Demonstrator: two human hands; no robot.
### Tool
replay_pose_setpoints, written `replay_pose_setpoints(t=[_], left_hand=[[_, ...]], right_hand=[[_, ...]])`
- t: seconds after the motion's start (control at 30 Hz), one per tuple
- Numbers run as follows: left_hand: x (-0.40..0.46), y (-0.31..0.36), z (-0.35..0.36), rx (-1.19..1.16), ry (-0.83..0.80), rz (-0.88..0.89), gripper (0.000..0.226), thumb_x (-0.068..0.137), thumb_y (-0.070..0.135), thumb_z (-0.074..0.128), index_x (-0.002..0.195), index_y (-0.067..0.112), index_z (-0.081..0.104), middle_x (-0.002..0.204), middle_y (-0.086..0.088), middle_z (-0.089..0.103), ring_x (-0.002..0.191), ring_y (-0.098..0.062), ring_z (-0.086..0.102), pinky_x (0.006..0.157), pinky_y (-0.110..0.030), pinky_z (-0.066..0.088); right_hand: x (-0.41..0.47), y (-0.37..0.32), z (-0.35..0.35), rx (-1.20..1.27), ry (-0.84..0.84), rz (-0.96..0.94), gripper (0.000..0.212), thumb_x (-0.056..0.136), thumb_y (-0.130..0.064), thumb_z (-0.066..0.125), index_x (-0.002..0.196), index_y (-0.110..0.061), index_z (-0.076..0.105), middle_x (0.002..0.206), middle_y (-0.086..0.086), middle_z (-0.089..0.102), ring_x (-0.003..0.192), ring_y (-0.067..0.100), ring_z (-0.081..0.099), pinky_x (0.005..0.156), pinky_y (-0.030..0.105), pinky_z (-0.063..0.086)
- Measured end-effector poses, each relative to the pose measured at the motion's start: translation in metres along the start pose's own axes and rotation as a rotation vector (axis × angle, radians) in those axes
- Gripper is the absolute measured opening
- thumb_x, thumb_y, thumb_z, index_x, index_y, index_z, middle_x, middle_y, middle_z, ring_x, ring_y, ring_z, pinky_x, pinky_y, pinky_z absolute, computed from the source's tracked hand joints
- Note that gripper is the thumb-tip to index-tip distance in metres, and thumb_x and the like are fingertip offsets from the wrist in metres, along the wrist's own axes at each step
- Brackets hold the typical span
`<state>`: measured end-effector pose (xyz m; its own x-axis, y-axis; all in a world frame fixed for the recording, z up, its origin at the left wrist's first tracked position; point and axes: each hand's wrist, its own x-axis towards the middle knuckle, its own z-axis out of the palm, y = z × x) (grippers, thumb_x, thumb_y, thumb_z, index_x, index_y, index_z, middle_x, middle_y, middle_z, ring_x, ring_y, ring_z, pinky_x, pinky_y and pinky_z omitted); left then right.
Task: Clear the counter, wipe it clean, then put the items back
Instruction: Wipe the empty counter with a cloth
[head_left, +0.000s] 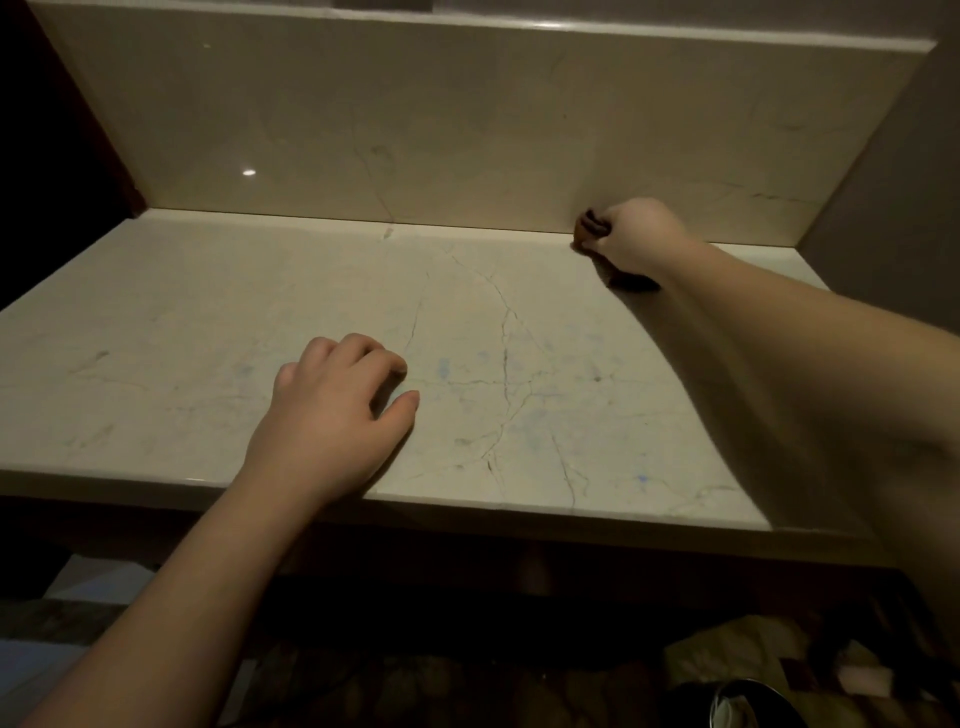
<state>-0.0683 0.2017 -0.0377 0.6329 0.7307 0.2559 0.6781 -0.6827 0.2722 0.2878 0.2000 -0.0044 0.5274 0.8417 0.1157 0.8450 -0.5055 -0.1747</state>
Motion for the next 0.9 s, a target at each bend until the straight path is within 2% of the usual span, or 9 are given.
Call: replay_pose_setpoints(t=[0.13, 0.2, 0.27, 0.37, 0.43, 0.5, 0.63, 0.77, 0.9], left_hand=[[0.000, 0.000, 0.000, 0.000, 0.007, -0.005, 0.034, 0.092, 0.043, 0.049, 0.119, 0.025, 0.060, 0.124, 0.007, 0.051, 0.116, -0.015, 0.036, 0.096, -0.038, 0.028], [0.000, 0.000, 0.000, 0.002, 0.004, -0.005, 0.034, 0.092, 0.043, 0.048, 0.119, 0.025, 0.060, 0.125, 0.007, 0.051, 0.117, -0.015, 0.036, 0.097, -0.039, 0.028], [0.001, 0.000, -0.001, 0.006, -0.002, -0.007, 0.035, 0.092, 0.044, 0.047, 0.120, 0.026, 0.059, 0.127, 0.007, 0.051, 0.118, -0.015, 0.036, 0.098, -0.040, 0.029], [0.001, 0.001, 0.000, 0.008, -0.003, -0.018, 0.035, 0.093, 0.044, 0.047, 0.120, 0.025, 0.059, 0.128, 0.007, 0.051, 0.119, -0.016, 0.036, 0.099, -0.041, 0.029], [0.000, 0.002, 0.000, 0.023, 0.003, -0.018, 0.035, 0.093, 0.044, 0.047, 0.120, 0.025, 0.059, 0.127, 0.006, 0.052, 0.119, -0.017, 0.038, 0.099, -0.041, 0.029], [-0.002, 0.002, 0.000, 0.030, 0.014, -0.017, 0.033, 0.093, 0.043, 0.048, 0.118, 0.025, 0.060, 0.127, 0.006, 0.053, 0.118, -0.018, 0.039, 0.098, -0.041, 0.030], [-0.001, 0.002, 0.001, 0.034, 0.021, -0.014, 0.033, 0.093, 0.043, 0.048, 0.117, 0.025, 0.061, 0.126, 0.007, 0.053, 0.116, -0.018, 0.040, 0.097, -0.041, 0.030], [0.000, 0.001, 0.002, 0.039, 0.023, -0.019, 0.033, 0.093, 0.043, 0.048, 0.118, 0.025, 0.061, 0.126, 0.007, 0.054, 0.117, -0.018, 0.039, 0.096, -0.042, 0.031], [0.000, 0.001, 0.002, 0.043, 0.019, -0.021, 0.034, 0.093, 0.043, 0.048, 0.119, 0.025, 0.061, 0.127, 0.007, 0.053, 0.117, -0.017, 0.039, 0.097, -0.042, 0.031]], right_hand=[[-0.031, -0.022, 0.006, 0.081, -0.008, -0.136, 0.034, 0.089, -0.050, 0.057, 0.087, -0.016, 0.064, 0.087, 0.010, 0.065, 0.090, 0.033, 0.058, 0.066, 0.032, 0.038], [-0.058, -0.025, 0.008, 0.063, -0.045, -0.239, 0.037, 0.090, -0.050, 0.056, 0.073, -0.017, 0.054, 0.073, 0.003, 0.056, 0.077, 0.028, 0.053, 0.062, 0.033, 0.035], [-0.077, -0.020, 0.006, 0.051, -0.081, -0.312, 0.038, 0.091, -0.047, 0.056, 0.069, -0.018, 0.048, 0.069, 0.000, 0.050, 0.071, 0.025, 0.048, 0.060, 0.033, 0.031], [-0.065, -0.005, -0.002, 0.081, -0.072, -0.236, 0.032, 0.089, -0.044, 0.060, 0.071, -0.020, 0.052, 0.073, 0.001, 0.055, 0.076, 0.025, 0.052, 0.061, 0.032, 0.033], [-0.046, 0.001, -0.004, 0.114, -0.064, -0.149, 0.022, 0.089, -0.044, 0.061, 0.085, -0.023, 0.064, 0.086, 0.004, 0.065, 0.086, 0.027, 0.059, 0.068, 0.032, 0.043], [-0.035, -0.002, -0.002, 0.141, -0.053, -0.129, 0.024, 0.089, -0.046, 0.059, 0.095, -0.024, 0.067, 0.095, 0.004, 0.069, 0.092, 0.027, 0.060, 0.077, 0.034, 0.048], [-0.077, -0.025, 0.001, 0.089, -0.046, -0.300, 0.032, 0.090, -0.045, 0.058, 0.070, -0.021, 0.051, 0.075, -0.002, 0.052, 0.078, 0.023, 0.049, 0.063, 0.031, 0.032], [-0.130, -0.028, 0.001, 0.070, -0.109, -0.614, 0.019, 0.092, -0.032, 0.058, 0.090, -0.014, 0.065, 0.086, -0.005, 0.057, 0.080, 0.016, 0.050, 0.067, 0.032, 0.037], [-0.093, -0.020, -0.007, 0.019, -0.119, -0.466, 0.028, 0.090, -0.044, 0.056, 0.078, -0.020, 0.051, 0.082, -0.004, 0.053, 0.079, 0.021, 0.048, 0.064, 0.031, 0.032]])
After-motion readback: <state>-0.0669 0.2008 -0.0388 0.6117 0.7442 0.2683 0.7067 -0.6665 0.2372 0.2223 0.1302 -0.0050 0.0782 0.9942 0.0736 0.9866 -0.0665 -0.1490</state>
